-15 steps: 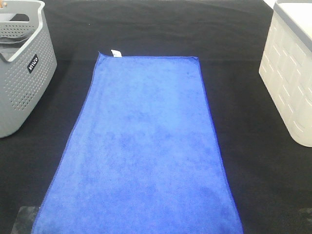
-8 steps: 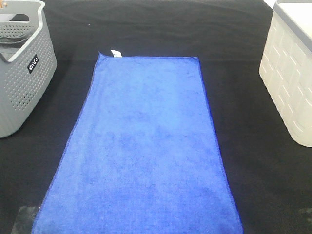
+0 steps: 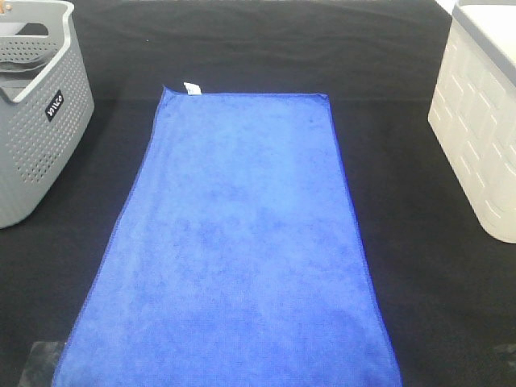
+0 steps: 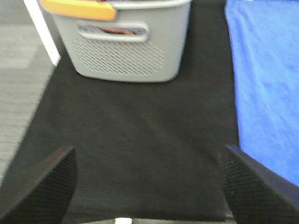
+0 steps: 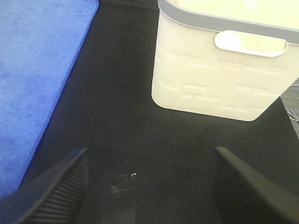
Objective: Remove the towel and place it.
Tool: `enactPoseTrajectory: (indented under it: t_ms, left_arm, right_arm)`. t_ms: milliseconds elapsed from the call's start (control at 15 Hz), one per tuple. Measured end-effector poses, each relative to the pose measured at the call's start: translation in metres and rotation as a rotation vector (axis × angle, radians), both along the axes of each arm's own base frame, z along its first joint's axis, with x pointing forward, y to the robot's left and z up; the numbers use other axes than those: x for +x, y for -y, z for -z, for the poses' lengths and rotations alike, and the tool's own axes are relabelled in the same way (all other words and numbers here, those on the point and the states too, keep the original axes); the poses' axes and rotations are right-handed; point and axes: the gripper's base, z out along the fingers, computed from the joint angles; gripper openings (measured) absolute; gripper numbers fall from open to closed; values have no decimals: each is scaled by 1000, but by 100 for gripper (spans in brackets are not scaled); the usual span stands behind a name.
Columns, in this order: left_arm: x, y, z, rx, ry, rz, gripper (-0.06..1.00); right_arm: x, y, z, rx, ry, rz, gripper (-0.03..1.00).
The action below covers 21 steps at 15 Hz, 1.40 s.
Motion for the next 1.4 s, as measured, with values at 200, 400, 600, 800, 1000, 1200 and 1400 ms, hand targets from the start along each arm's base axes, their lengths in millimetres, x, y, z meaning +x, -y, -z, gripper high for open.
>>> enactPoseTrajectory:
  t_ms: [200,400,600,800,1000,1200,1400]
  left_arm:
    - [8,1,1,-8,64,9,79]
    - [13,0,3,-6,85,13,79]
    - [14,0,4,-7,91,88,79]
    - [13,3,3,-37,94,121,79]
    - [14,7,3,-53,100,156,79]
    - [14,7,3,-55,102,160,79]
    - [14,6,3,-35,101,148,79]
  right_arm:
    - [0,0,0,0,1,0,73]
    - [0,0,0,0,1,0,73]
    - [0,0,0,0,1,0,73]
    - [0,0,0,23,3,12,73]
    - [0,0,0,43,5,27,73]
    - [0,1,0,39,5,31,73]
    - [0,1,0,34,6,34,73]
